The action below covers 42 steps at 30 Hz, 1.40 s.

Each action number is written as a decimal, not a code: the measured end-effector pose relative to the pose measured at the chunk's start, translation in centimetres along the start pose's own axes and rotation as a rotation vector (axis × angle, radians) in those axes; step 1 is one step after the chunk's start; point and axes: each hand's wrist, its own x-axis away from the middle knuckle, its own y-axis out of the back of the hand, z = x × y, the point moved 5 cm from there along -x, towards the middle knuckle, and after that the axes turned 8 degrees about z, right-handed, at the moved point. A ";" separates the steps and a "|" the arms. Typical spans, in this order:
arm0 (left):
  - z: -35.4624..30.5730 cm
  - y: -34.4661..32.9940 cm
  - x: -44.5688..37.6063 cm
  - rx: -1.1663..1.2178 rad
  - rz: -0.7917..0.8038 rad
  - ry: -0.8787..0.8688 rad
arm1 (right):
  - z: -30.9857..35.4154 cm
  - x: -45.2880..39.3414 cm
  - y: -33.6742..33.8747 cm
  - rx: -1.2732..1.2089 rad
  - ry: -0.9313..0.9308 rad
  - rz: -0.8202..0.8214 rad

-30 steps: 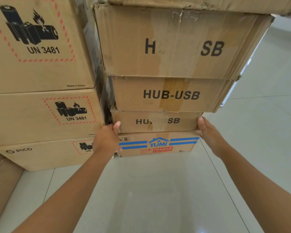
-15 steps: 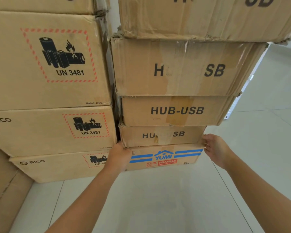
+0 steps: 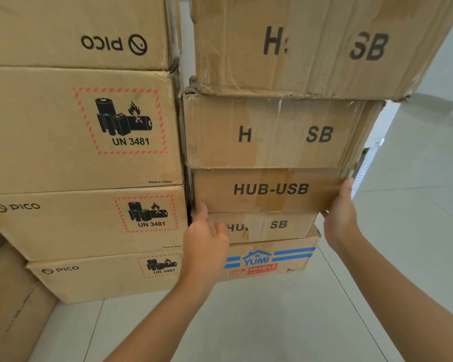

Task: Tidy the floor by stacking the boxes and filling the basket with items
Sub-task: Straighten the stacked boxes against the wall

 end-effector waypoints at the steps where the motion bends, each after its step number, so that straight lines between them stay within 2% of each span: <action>1: -0.1 0.2 0.2 -0.009 -0.006 -0.002 | 0.0 -0.1 -0.4 0.039 -0.007 0.031; 7: -0.5 1.5 0.4 -0.020 -0.007 0.002 | -0.5 -2.0 -0.1 0.228 -0.068 0.096; 12: 0.1 2.2 -0.1 0.089 -0.048 0.029 | -1.3 -3.4 0.3 0.317 -0.122 0.145; 15: -0.5 2.2 0.2 0.084 -0.103 -0.050 | -1.4 -3.7 0.5 0.339 -0.122 0.115; 17: -2.1 2.8 0.6 0.088 -0.189 -0.164 | -0.3 -3.3 0.4 0.360 -0.015 0.012; 19: -4.1 3.4 1.0 0.096 -0.265 -0.285 | 2.1 -2.4 0.1 0.264 0.177 -0.100; 21: -5.7 3.8 1.2 0.121 -0.305 -0.370 | 4.5 -2.0 -0.7 0.161 0.301 -0.075; 22: -6.2 4.0 1.3 0.139 -0.313 -0.377 | 5.5 -1.8 -1.3 0.191 0.326 -0.042; 25: -6.5 3.8 1.1 0.134 -0.288 -0.342 | 7.0 -1.3 -2.1 0.389 0.370 0.031; 27: -6.6 3.7 1.0 0.121 -0.273 -0.313 | 7.4 -1.3 -2.0 0.429 0.391 0.061; 32: -7.0 3.8 -0.1 0.030 -0.193 -0.223 | 8.3 -2.2 -1.2 0.424 0.377 0.003; 37: -7.7 3.7 -0.7 -0.069 -0.095 -0.098 | 7.9 -2.1 -1.5 0.599 0.403 0.002; 40: -8.6 3.2 0.0 -0.085 -0.068 -0.054 | 8.2 -1.8 -1.3 0.581 0.338 -0.005; 42: -10.3 3.4 0.8 -0.071 -0.094 -0.121 | 9.5 -1.3 -1.3 0.483 0.347 -0.019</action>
